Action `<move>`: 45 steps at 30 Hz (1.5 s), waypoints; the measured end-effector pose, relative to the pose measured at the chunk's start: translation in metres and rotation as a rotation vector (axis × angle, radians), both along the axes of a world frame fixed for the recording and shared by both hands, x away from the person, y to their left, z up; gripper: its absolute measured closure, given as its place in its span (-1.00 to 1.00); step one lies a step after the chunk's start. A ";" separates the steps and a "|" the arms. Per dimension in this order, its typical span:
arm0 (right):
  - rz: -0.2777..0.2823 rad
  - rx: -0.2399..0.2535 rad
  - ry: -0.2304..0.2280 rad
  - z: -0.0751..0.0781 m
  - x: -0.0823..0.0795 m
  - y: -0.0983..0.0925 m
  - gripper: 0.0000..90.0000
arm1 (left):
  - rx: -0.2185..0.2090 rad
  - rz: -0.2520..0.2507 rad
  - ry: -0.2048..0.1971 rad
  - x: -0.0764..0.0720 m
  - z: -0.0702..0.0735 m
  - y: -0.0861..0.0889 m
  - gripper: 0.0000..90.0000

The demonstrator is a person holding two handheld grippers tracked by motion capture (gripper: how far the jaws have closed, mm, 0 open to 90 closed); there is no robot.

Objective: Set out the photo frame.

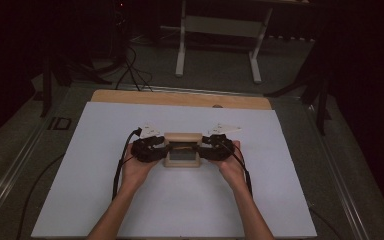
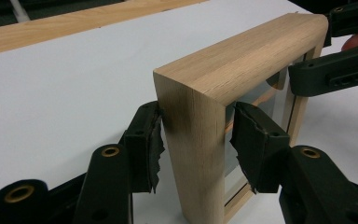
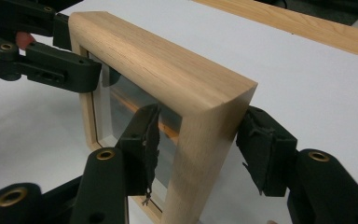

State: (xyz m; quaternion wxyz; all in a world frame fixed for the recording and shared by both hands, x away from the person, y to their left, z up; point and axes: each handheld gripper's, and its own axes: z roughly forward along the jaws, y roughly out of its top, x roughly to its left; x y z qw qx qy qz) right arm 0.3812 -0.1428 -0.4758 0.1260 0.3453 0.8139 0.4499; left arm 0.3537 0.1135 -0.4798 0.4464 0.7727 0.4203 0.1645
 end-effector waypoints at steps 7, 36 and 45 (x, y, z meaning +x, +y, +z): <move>-0.006 -0.003 0.007 -0.001 0.000 0.000 0.09 | 0.005 0.001 0.000 0.000 0.000 0.000 0.19; 0.006 -0.006 0.007 0.001 -0.005 -0.005 -0.13 | -0.002 -0.016 0.040 0.003 -0.004 0.007 0.04; 0.011 -0.007 -0.010 0.005 -0.013 -0.010 -0.17 | 0.007 -0.012 0.027 -0.009 0.004 0.022 -0.05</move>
